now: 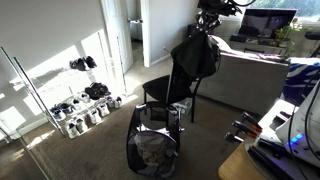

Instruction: Put the black jersey in the laundry basket

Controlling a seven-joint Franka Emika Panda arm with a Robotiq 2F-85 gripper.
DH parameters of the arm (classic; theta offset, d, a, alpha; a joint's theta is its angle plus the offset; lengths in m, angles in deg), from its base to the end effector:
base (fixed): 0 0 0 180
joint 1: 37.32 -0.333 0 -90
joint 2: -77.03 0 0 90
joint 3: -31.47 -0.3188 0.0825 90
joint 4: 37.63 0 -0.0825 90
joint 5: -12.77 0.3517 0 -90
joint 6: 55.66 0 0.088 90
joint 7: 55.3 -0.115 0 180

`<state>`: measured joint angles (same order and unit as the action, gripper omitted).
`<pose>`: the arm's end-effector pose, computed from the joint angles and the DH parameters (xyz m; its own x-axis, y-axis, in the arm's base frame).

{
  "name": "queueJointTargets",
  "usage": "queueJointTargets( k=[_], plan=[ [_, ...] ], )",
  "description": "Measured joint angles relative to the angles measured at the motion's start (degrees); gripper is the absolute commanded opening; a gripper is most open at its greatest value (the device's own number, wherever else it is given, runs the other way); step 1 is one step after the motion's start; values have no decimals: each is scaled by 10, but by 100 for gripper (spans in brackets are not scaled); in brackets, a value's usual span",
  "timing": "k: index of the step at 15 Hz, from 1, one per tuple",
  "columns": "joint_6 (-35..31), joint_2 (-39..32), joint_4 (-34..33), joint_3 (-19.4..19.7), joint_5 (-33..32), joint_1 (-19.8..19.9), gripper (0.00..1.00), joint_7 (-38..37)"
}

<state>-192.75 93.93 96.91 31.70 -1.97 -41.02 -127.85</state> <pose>0.4570 0.0241 0.4932 0.4439 -0.8417 0.3075 -0.8235 -0.5185 -0.2302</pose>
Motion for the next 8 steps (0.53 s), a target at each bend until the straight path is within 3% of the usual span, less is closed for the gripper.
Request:
queueJointTargets(
  k=[8],
  plan=[
    [46,84,-4,-14,30,22,4,117]
  ],
)
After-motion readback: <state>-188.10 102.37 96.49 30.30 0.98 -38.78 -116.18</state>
